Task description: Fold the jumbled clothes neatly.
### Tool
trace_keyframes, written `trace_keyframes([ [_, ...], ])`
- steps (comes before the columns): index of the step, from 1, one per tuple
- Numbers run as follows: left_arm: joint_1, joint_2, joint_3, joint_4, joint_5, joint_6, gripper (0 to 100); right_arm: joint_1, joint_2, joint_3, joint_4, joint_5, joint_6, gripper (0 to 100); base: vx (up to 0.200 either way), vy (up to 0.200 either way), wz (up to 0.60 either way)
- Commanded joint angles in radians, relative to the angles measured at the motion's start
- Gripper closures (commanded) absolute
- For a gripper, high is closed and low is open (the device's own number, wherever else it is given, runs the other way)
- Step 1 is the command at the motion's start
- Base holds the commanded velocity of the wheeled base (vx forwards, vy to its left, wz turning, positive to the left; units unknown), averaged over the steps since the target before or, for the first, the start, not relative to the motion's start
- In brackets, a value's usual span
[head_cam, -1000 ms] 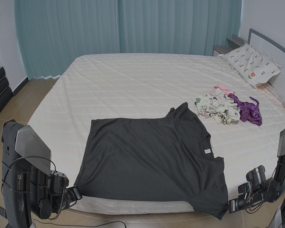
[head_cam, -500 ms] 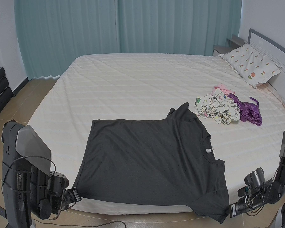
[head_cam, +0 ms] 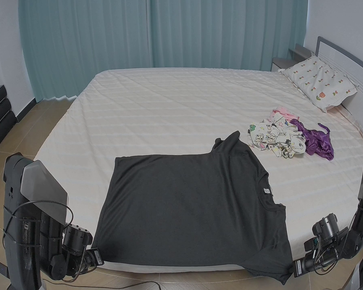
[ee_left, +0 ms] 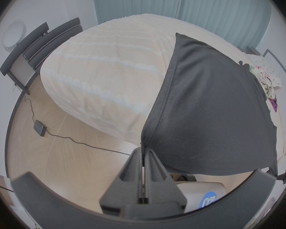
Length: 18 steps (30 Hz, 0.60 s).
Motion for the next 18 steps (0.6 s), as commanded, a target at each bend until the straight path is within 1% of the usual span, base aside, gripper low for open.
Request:
trace_keyframes([
  [1,-0.006,-0.006,0.013,0.031,0.002,0.001,100,0.001,-0.001,0.017,0.004,-0.006,0.000,100,0.000,0.000,0.00],
  [4,-0.009,-0.033,0.013,0.083,0.001,0.000,100,0.000,-0.010,0.017,0.005,-0.006,0.003,100,0.000,0.000,0.00],
  [6,-0.009,-0.033,0.013,0.083,0.001,0.000,100,0.000,-0.010,0.017,0.005,-0.006,0.003,100,0.000,0.000,0.00],
  [7,-0.009,-0.072,0.015,0.119,-0.004,-0.002,100,-0.003,-0.041,0.017,0.013,-0.006,0.005,100,0.000,0.000,0.00],
  [10,-0.007,-0.113,0.013,0.151,-0.013,-0.005,100,-0.003,-0.078,0.017,0.038,-0.005,0.005,100,0.000,0.000,0.00],
  [11,-0.007,-0.156,0.013,0.186,-0.027,-0.003,100,-0.003,-0.104,0.017,0.068,-0.005,0.003,100,0.000,0.000,0.00],
  [16,-0.004,-0.165,0.001,0.180,-0.035,0.003,100,-0.011,-0.140,0.017,0.061,-0.006,0.003,100,0.000,0.000,0.00],
  [18,-0.001,-0.165,-0.004,0.177,-0.039,0.034,100,-0.019,-0.163,0.016,0.042,-0.005,0.003,100,0.000,0.000,0.00],
])
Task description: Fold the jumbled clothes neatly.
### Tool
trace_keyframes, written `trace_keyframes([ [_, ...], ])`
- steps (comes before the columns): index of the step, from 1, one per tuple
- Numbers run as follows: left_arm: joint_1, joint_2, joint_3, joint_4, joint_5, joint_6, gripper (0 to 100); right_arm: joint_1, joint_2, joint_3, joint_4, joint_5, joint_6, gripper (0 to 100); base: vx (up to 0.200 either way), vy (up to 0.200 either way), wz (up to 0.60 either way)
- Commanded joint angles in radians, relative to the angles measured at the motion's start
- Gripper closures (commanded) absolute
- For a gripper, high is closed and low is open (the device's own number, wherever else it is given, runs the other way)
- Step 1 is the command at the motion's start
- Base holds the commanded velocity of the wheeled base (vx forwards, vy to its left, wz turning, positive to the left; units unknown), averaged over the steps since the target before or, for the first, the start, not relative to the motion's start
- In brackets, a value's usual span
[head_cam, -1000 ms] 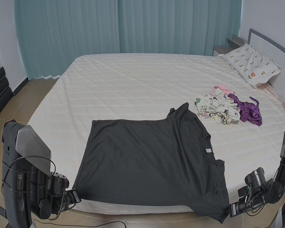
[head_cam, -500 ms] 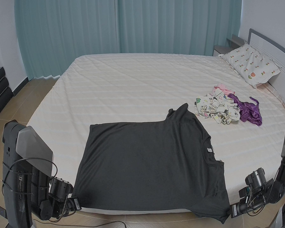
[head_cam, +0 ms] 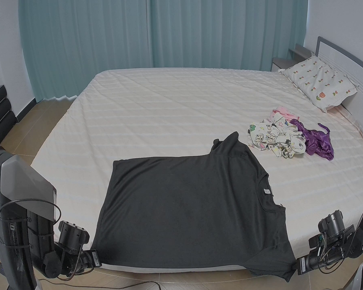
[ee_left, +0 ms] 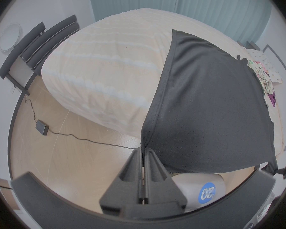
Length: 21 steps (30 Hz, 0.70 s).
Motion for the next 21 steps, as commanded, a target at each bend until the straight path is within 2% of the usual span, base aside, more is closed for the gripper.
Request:
trace_keyframes([
  [1,0.010,-0.032,-0.008,-0.003,-0.008,0.030,100,-0.011,-0.066,0.015,-0.024,0.001,0.000,100,0.000,0.000,0.00],
  [12,0.028,-0.127,-0.103,-0.024,-0.011,0.040,100,-0.033,-0.077,-0.034,-0.157,0.011,0.000,100,0.000,0.000,0.00],
  [21,0.054,-0.144,-0.169,-0.020,-0.011,0.043,100,-0.037,-0.096,-0.147,-0.162,0.012,0.009,100,0.000,0.000,0.00],
])
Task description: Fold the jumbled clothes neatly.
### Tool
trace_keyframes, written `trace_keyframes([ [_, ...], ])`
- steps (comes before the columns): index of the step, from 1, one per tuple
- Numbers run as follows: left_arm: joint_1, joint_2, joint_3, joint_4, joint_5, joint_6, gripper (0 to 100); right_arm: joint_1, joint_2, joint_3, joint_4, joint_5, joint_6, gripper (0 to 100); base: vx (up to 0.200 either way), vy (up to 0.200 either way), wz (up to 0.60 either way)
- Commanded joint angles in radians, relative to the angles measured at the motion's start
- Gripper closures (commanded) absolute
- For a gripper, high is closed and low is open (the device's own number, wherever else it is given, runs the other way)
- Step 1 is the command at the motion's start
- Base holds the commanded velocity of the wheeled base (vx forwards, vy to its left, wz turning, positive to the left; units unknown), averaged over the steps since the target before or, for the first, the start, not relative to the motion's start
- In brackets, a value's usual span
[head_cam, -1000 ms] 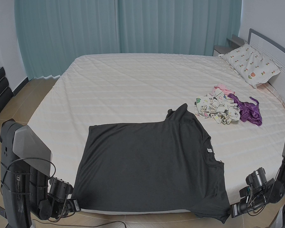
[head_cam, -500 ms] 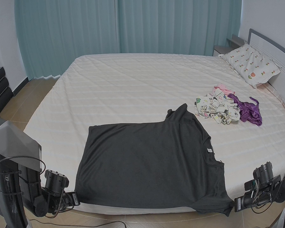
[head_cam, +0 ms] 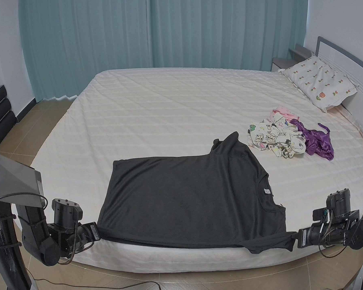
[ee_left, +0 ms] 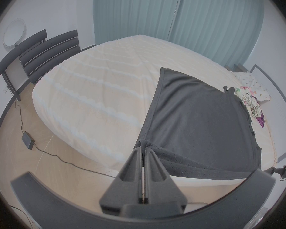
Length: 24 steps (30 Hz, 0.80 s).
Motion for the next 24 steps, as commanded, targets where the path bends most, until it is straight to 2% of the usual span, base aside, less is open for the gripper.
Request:
trace_keyframes([
  [1,0.007,-0.028,-0.023,0.001,0.000,0.005,100,-0.006,-0.015,-0.061,0.001,0.002,0.003,100,0.000,0.000,0.00],
  [7,0.009,-0.022,-0.110,0.063,-0.001,0.008,100,0.001,0.007,-0.116,0.010,0.002,0.003,100,0.000,0.000,0.00],
  [9,0.016,-0.023,-0.207,0.178,-0.001,-0.002,100,0.002,0.042,-0.159,0.007,0.002,0.003,100,0.000,0.000,0.00],
  [14,0.044,-0.019,-0.337,0.303,-0.001,-0.009,100,-0.006,0.093,-0.236,0.008,0.001,0.004,100,0.000,0.000,0.00],
  [24,0.071,0.101,-0.500,0.339,0.002,-0.012,100,-0.006,0.201,-0.365,0.010,-0.009,0.036,100,0.000,0.000,0.00],
])
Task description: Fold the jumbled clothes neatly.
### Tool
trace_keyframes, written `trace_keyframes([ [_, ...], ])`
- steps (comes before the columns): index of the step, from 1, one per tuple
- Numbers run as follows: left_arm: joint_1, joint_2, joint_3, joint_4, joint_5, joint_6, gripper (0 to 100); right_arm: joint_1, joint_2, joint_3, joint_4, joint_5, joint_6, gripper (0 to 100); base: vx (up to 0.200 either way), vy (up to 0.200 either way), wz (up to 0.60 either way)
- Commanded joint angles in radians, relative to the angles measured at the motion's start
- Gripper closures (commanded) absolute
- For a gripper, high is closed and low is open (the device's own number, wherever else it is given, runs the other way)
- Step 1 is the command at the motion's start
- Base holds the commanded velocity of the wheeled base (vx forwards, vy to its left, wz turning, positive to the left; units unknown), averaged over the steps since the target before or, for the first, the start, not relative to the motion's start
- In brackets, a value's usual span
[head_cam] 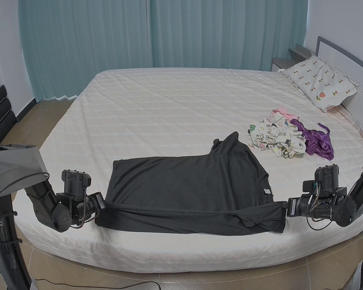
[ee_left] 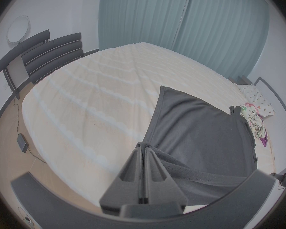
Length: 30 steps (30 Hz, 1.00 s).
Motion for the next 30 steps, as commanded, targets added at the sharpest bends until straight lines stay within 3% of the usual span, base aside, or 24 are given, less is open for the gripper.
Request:
trace_keyframes([
  [1,0.012,0.089,-0.081,0.002,0.002,-0.001,100,0.001,0.086,-0.067,0.000,-0.002,0.012,100,0.000,0.000,0.00],
  [8,0.013,0.130,-0.154,0.002,0.001,-0.015,100,0.000,0.118,-0.133,0.000,-0.007,0.043,100,0.000,0.000,0.00],
  [12,0.012,0.135,-0.194,0.003,0.002,-0.037,100,-0.009,0.138,-0.172,0.004,-0.047,0.049,100,0.000,0.000,0.00],
  [18,0.009,0.061,-0.147,0.017,-0.001,-0.047,100,-0.017,0.127,-0.151,0.001,-0.047,0.052,100,0.000,0.000,0.00],
  [25,0.006,-0.100,-0.085,0.148,-0.070,-0.046,100,-0.049,0.028,-0.080,0.007,-0.028,0.052,100,0.000,0.000,0.00],
  [30,0.006,-0.123,-0.078,0.169,-0.076,-0.041,100,-0.062,-0.031,-0.019,0.009,-0.008,0.051,100,0.000,0.000,0.00],
])
